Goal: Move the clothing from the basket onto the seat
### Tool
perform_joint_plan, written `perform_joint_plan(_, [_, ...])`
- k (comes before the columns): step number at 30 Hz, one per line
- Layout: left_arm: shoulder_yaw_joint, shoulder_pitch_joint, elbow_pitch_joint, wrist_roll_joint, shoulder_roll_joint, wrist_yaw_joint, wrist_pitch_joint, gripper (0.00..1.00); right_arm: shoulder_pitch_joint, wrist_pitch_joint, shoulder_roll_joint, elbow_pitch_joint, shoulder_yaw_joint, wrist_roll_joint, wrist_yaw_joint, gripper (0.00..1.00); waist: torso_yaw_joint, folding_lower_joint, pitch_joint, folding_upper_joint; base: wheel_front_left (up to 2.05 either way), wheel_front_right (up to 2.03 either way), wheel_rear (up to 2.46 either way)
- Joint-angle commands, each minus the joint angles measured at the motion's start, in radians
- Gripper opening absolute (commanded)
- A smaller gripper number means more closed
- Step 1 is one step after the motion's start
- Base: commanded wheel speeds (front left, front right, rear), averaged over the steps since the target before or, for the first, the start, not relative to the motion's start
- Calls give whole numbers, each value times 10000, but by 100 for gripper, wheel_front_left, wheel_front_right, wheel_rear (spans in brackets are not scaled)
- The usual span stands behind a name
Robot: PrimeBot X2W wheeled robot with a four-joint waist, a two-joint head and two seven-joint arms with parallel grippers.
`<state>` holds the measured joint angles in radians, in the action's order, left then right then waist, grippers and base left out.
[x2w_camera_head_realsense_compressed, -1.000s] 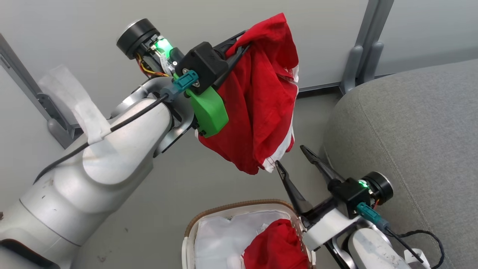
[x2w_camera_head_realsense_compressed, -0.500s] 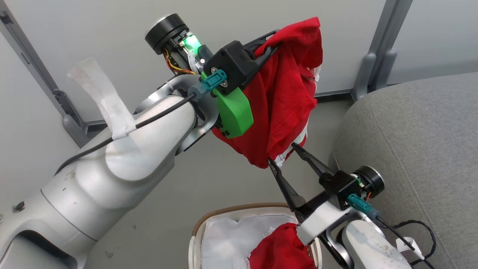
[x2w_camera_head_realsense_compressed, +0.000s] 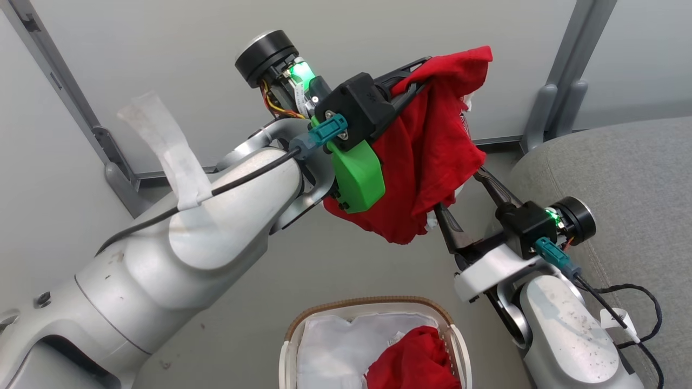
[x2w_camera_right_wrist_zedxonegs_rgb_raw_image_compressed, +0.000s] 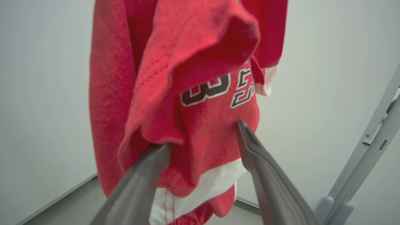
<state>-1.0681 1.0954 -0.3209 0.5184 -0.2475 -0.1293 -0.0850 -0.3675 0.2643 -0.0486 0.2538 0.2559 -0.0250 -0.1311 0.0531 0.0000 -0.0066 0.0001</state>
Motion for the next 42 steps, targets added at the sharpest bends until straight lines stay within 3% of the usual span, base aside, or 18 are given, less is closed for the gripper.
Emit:
perform_joint_plan(1, [-30,-170,58,82,15,-17,-71,0,-172,4,-35,87,-57,35,7,100,9,0,-4,-1,0,0,0])
perform_joint_plan(6, [-113,-248,140,153,35,-17,-133,0,-521,4,-34,564,166,-84,7,100,29,0,3,-1,0,0,0])
perform_joint_plan(7, [-121,-270,143,190,37,-17,-140,0,-606,4,-42,652,193,-103,7,78,30,0,5,-1,0,0,0])
perform_joint_plan(8, [-128,-294,144,195,34,-17,-160,0,-689,4,-40,744,232,-99,7,49,33,0,8,-1,0,0,0])
perform_joint_plan(12, [-99,-421,61,295,-26,34,-222,0,-884,4,-37,974,276,-82,7,23,41,0,25,-1,0,0,0])
perform_joint_plan(13, [-82,-462,29,335,-63,59,-243,0,-916,4,-37,987,273,-72,7,23,36,0,31,-1,0,0,0])
perform_joint_plan(14, [-59,-517,-16,361,-114,80,-270,0,-939,4,-35,997,270,-48,7,7,25,0,41,-1,0,0,0])
perform_joint_plan(15, [-45,-568,-52,396,-154,102,-319,0,-938,4,-35,1001,259,-32,7,0,16,0,49,-1,0,0,0])
perform_joint_plan(22, [117,-1239,-316,732,-440,288,-720,0,-698,4,-37,866,-90,-46,7,0,-91,0,123,-1,0,0,0])
perform_joint_plan(30, [369,-2654,-763,1276,-356,740,-1473,2,-606,4,-37,466,-709,-58,7,0,-218,0,219,-1,0,0,0])
perform_joint_plan(31, [413,-2871,-851,1307,-315,812,-1563,30,-616,4,-37,407,-783,-37,7,0,-237,0,235,-1,0,0,0])
perform_joint_plan(32, [445,-3060,-922,1344,-276,840,-1633,48,-624,4,-37,349,-852,-16,7,0,-255,0,247,-1,0,0,0])
perform_joint_plan(33, [494,-3281,-1002,1342,-222,891,-1690,95,-634,4,-36,283,-940,7,7,0,-276,0,262,-1,0,0,0])
perform_joint_plan(34, [542,-3447,-1065,1323,-181,917,-1749,100,-643,4,-37,229,-1017,16,7,0,-294,0,274,-1,0,0,0])
perform_joint_plan(42, [1620,-5203,-992,805,400,1099,-1805,100,-478,4,-37,-128,-1695,145,8,0,-320,0,380,-1,0,0,0])
